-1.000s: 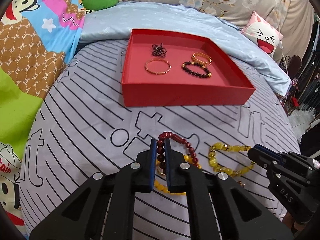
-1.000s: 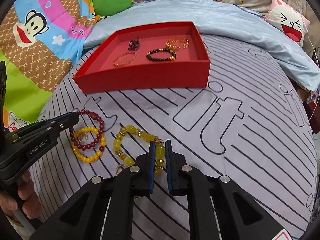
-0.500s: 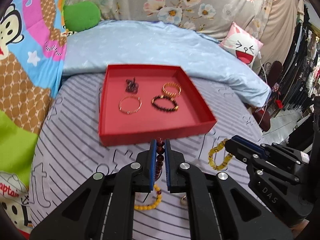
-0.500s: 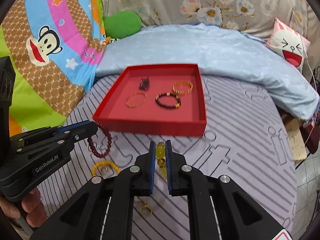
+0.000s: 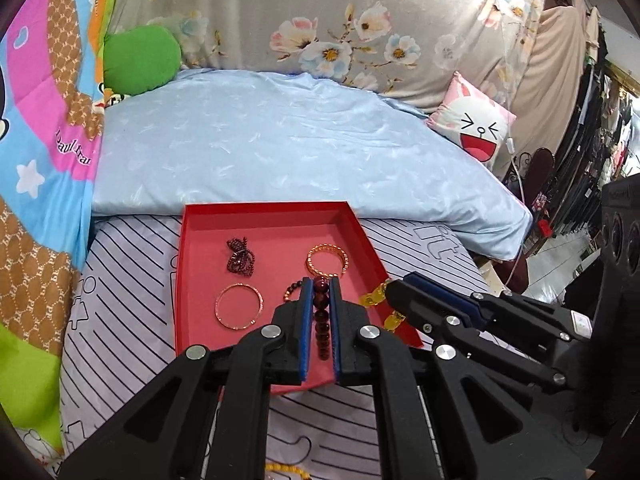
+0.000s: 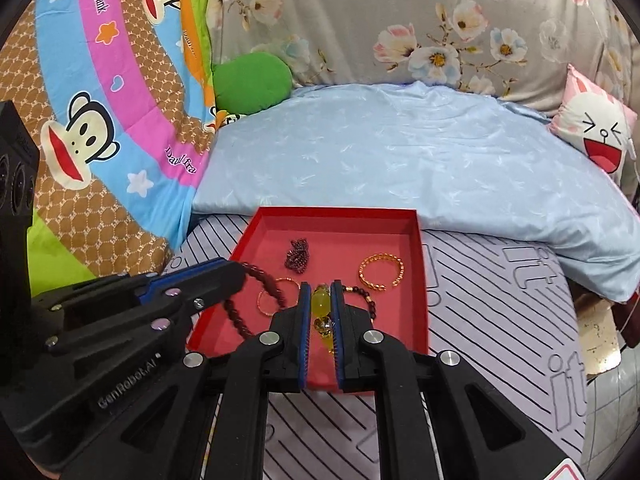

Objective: Organize jewelry
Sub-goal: 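Carry both bracelets into the red tray and open both grippers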

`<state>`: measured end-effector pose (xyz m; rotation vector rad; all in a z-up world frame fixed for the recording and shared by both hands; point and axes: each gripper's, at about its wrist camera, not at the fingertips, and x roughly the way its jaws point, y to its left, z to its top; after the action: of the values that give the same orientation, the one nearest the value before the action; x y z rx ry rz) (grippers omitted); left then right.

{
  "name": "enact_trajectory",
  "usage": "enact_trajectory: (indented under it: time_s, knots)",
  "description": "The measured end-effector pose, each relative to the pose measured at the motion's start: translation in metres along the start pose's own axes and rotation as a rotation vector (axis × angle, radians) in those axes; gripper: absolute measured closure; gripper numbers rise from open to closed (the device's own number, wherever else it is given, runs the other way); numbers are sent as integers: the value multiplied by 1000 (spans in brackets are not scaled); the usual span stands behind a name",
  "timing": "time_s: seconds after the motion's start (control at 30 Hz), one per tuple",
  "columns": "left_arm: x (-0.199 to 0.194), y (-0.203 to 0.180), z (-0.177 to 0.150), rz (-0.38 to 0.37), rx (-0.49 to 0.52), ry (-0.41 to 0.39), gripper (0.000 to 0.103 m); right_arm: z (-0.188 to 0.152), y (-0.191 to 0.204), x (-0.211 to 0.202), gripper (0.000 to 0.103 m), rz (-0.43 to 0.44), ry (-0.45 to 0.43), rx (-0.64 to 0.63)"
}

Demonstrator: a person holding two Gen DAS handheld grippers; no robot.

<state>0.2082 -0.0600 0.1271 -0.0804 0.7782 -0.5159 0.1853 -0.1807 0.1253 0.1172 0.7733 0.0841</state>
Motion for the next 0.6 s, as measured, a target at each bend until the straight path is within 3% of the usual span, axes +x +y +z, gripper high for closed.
enact_trajectory:
  time_s: [0.13,0.3,0.6]
  knots:
    - [36,23,-8,-19,-52,68,95,-8,-12,37,93,42,70,56]
    - [74,52,-33,39,-90,152,95,-28,-25,74,94,5,159,67]
    - [86,64,-57,166,-27,173,95,-46,-38,87,94,-60,189,66]
